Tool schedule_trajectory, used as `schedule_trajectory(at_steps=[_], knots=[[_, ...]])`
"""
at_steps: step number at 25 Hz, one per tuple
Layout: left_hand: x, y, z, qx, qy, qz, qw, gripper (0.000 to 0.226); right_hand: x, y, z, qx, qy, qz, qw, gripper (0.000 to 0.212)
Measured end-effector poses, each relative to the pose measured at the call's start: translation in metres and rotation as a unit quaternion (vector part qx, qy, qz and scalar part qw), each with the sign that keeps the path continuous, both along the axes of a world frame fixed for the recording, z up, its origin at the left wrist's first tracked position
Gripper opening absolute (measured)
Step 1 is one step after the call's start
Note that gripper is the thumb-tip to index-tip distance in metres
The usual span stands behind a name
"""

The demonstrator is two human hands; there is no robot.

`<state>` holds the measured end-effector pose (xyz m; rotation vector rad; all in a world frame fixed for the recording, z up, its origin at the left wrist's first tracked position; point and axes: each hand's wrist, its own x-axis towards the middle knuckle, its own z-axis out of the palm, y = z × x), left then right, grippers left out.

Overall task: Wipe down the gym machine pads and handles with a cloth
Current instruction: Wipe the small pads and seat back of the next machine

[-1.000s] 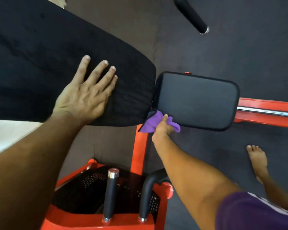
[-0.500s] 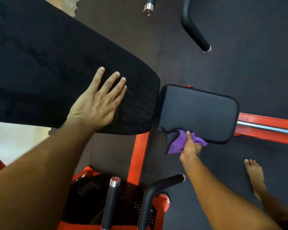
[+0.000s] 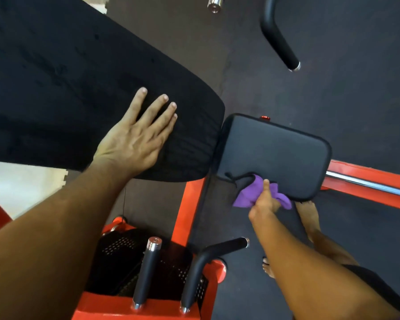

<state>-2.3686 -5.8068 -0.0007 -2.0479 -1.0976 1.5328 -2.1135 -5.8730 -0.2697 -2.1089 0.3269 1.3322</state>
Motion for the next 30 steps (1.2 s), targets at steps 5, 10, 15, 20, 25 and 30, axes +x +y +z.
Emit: schedule_trajectory(at_steps=[5,10,15,20,25,30], knots=[[-0.002,-0.005,-0.008,0.009,-0.026,0.001,1.0,0.066,-0.112,0.01,0.012,0.002,0.177,0.101,0.979,0.008],[-0.011,-0.007,-0.018,0.051,-0.089,-0.005,0.995,0.064,-0.041,0.001,0.032,0.04,0.312,0.287,0.905,0.014],[0.01,0.003,-0.007,0.076,-0.177,0.146,0.97,0.066,0.041,0.028,0.128,0.141,0.262,0.523,0.799,0.024],[0.081,-0.048,0.009,0.303,-0.348,0.256,0.849,0.063,0.071,0.082,0.218,0.271,0.171,0.648,0.691,0.023],[0.063,-0.103,0.135,0.507,-0.386,0.27,0.722,0.05,0.027,0.103,0.359,0.423,0.062,0.726,0.539,0.033],[-0.018,-0.107,0.27,0.664,-0.379,0.286,0.577,0.063,-0.066,0.137,0.473,0.591,0.017,0.68,0.434,0.044]])
